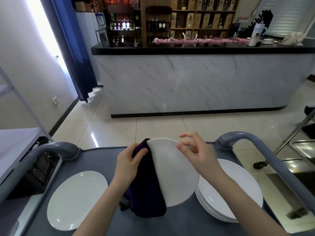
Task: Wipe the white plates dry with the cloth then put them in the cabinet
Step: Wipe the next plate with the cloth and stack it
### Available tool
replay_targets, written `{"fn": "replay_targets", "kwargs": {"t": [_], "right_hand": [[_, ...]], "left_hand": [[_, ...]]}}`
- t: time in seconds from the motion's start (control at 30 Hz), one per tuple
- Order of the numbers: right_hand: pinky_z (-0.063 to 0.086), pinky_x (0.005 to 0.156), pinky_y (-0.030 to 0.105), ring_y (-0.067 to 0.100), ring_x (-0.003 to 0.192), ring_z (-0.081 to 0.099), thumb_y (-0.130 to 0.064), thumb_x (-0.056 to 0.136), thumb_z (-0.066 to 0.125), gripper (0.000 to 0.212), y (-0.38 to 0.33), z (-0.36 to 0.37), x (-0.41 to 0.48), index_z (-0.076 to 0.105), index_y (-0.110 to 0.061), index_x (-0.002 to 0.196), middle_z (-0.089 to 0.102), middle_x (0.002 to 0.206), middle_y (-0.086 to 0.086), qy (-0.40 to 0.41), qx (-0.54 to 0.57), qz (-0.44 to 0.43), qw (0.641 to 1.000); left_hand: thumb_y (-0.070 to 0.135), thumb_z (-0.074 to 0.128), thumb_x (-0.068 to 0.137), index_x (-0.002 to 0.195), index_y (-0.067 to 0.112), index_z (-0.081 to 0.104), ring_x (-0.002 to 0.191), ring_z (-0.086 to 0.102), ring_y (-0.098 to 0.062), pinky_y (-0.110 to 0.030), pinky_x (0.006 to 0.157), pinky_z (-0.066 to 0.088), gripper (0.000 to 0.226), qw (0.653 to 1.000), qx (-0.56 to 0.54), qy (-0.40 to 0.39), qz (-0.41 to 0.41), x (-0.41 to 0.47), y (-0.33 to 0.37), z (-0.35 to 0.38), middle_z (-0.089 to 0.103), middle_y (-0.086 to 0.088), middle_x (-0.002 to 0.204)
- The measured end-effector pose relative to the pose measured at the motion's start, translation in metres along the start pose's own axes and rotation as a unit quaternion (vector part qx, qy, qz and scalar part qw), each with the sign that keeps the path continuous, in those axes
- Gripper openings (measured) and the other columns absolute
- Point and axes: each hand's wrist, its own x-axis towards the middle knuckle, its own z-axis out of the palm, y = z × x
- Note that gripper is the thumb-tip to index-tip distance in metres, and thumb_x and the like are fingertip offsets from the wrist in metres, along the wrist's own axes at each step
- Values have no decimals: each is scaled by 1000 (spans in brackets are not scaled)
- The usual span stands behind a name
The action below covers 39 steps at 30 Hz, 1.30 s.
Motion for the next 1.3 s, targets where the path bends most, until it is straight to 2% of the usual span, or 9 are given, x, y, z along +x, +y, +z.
{"fn": "replay_targets", "kwargs": {"t": [0.17,0.33,0.53,0.67,0.8,0.9,1.0,1.2,1.3], "right_hand": [[45,70,32,14,69,56,-46,98,52,13,-1,12,10,58,-34,100,63,71,-1,-120,-164,-56,977],[41,64,22,13,63,52,-30,99,56,17,5,22,1,65,-24,87,60,68,-6,21,-70,-83,994],[34,55,16,4,58,37,-34,102,51,31,9,38,-8,51,-20,75,45,61,-10,240,72,42,967],[35,55,16,4,57,40,-33,102,51,25,16,27,-9,53,-30,78,50,62,-8,181,26,8,983],[35,55,18,11,53,40,-43,98,52,16,15,20,-2,61,-31,91,50,60,0,16,-79,-74,994],[41,58,31,15,54,44,-44,98,52,20,16,28,0,65,-29,100,55,60,2,-65,-121,-94,986],[44,64,37,21,59,51,-40,99,53,21,18,29,-4,68,-25,97,62,66,3,-16,-80,-84,993],[40,60,15,7,63,51,-35,100,53,20,16,41,-22,64,-30,84,62,72,-3,213,51,13,976],[42,63,9,1,72,58,-38,101,48,19,16,45,-28,62,-36,90,66,80,-17,243,63,47,967]], "left_hand": [[19,67,91,72,33,56,65,53,-1,-13,59,38,26,993,64,-79,62,0,11,1,61,18,68],[25,62,93,74,17,58,59,47,-3,-19,59,36,21,999,36,-21,-3,4,2,-2,57,7,63],[35,53,98,75,16,55,58,50,-1,-19,56,41,30,985,-35,119,-118,-17,-18,14,61,8,66],[25,58,98,73,20,54,58,50,2,-11,55,39,26,995,-6,78,-68,-13,-18,6,60,18,64],[27,66,91,71,28,48,61,49,1,-15,57,38,26,995,81,-28,42,3,-3,1,56,19,63],[36,67,88,79,38,50,69,51,2,-22,64,40,20,973,168,-113,111,6,5,11,57,22,68],[37,67,87,70,40,46,66,52,0,-18,58,36,27,982,146,-70,94,7,3,14,58,21,67],[35,59,95,71,21,52,60,49,-4,-15,57,38,28,995,39,50,-72,3,-16,9,59,13,63],[34,54,99,76,13,55,62,50,-11,-25,59,40,31,988,-24,76,-136,-17,-30,18,59,8,65]]}}
